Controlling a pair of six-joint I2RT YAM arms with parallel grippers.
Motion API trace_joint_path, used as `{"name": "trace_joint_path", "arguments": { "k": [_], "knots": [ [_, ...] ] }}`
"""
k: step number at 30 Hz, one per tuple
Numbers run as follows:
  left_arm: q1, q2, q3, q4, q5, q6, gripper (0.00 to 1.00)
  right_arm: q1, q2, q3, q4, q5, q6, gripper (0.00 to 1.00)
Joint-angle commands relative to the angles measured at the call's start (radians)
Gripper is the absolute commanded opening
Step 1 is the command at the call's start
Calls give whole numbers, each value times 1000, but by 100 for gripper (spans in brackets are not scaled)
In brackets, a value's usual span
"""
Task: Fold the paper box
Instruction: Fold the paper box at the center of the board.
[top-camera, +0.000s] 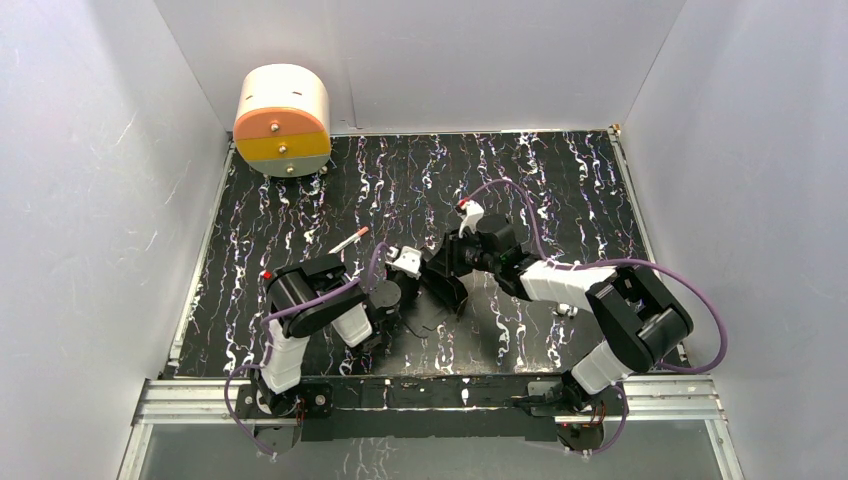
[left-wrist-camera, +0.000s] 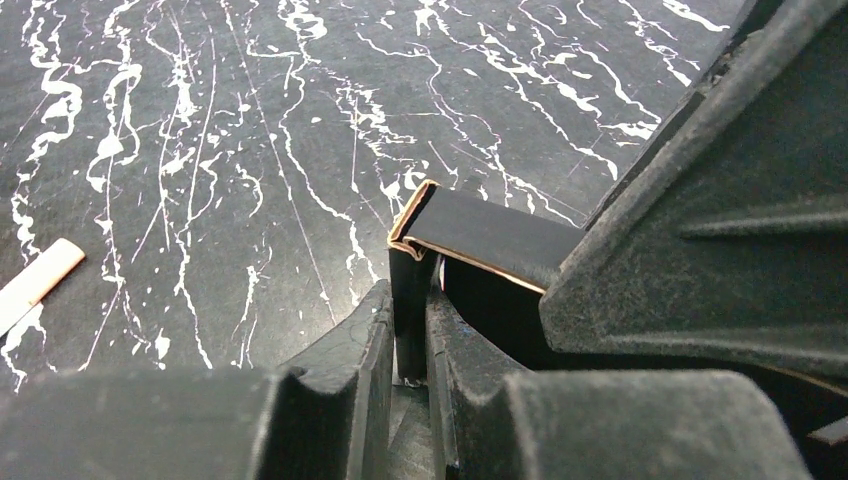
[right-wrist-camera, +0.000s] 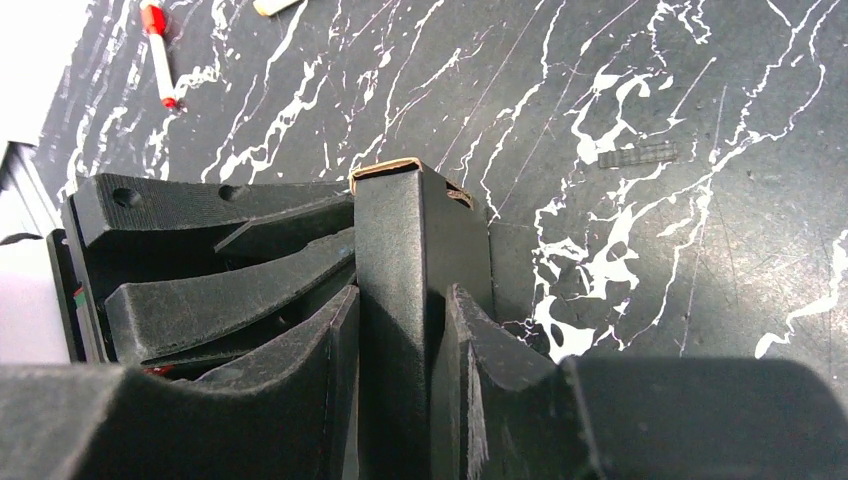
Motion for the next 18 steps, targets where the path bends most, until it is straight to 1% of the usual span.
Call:
{"name": "trace_joint_path", "arguments": {
  "k": [1,7,9,13,15,18],
  "knots": [
    [8,25,-47,221,-35,-41,0,69,-23,74,-111,59,-82,35],
    [10,-14,-88,220,-41,-75,11,88,-20,79,-160,145,-138,33],
    [9,-46,-110,221,-51,-72,17,88,-21,91,-172,152,-155,33],
    [9,-114,-162,220,-60,-70,32,90,-22,119,-201,169,-188,33],
    [8,-139,-188,219,-59,-75,36,91,-21,136,-223,185,-209,33],
    [10,-172,-229,220,-62,-96,41,92,-24,147,-236,199,-232,33]
  ]
}}
